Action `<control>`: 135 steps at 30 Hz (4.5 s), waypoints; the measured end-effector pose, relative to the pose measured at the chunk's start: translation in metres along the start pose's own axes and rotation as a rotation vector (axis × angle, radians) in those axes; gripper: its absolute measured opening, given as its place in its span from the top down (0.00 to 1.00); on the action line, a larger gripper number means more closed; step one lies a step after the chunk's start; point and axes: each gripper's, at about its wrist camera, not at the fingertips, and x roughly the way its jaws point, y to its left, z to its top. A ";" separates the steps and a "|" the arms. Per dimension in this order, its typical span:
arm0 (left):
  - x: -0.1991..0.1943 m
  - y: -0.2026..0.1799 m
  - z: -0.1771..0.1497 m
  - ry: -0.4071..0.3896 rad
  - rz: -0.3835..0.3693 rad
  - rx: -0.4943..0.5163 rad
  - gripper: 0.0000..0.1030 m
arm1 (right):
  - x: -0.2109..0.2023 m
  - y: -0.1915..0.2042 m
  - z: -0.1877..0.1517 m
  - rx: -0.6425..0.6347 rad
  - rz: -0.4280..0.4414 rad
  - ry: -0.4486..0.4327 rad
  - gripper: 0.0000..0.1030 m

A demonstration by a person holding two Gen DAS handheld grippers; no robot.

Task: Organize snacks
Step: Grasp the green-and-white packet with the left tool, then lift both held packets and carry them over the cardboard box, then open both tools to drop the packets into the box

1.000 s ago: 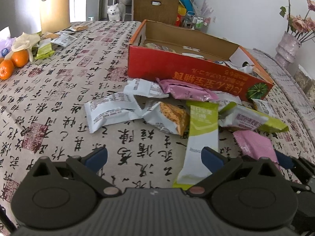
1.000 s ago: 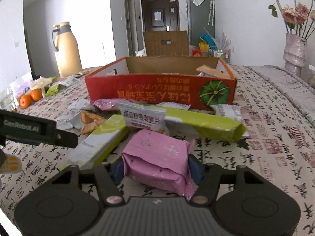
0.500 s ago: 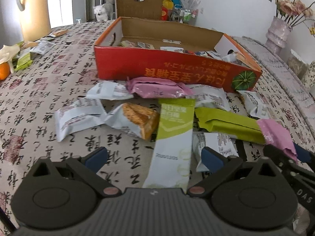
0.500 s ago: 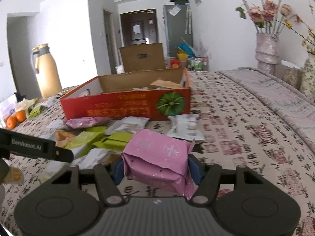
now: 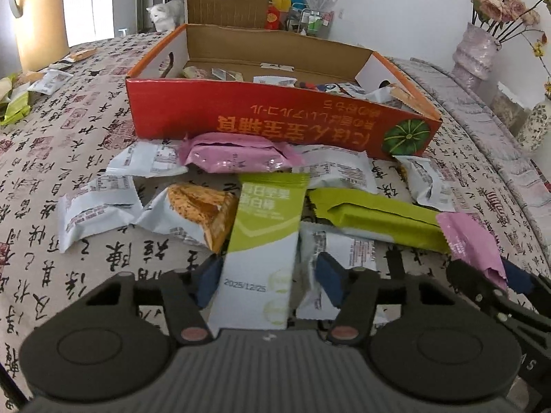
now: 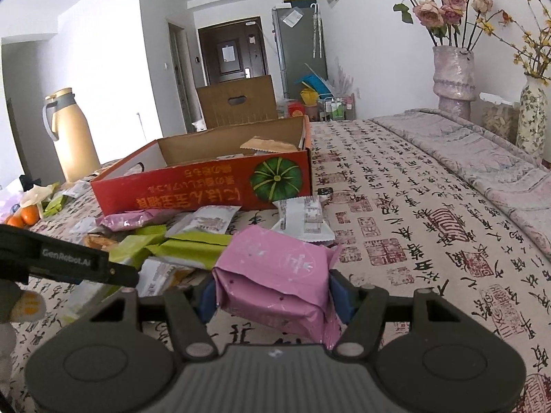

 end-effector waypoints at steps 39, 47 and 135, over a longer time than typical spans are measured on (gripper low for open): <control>-0.058 -0.004 -0.006 -0.182 -0.049 0.063 0.65 | -0.020 0.016 0.003 -0.033 0.020 -0.036 0.38; -0.069 -0.004 0.007 -0.234 -0.055 0.064 0.65 | -0.018 0.017 0.010 -0.037 0.026 -0.045 0.38; 0.054 0.021 0.158 -0.257 0.095 -0.026 0.00 | 0.151 0.022 0.140 -0.102 0.003 -0.106 0.00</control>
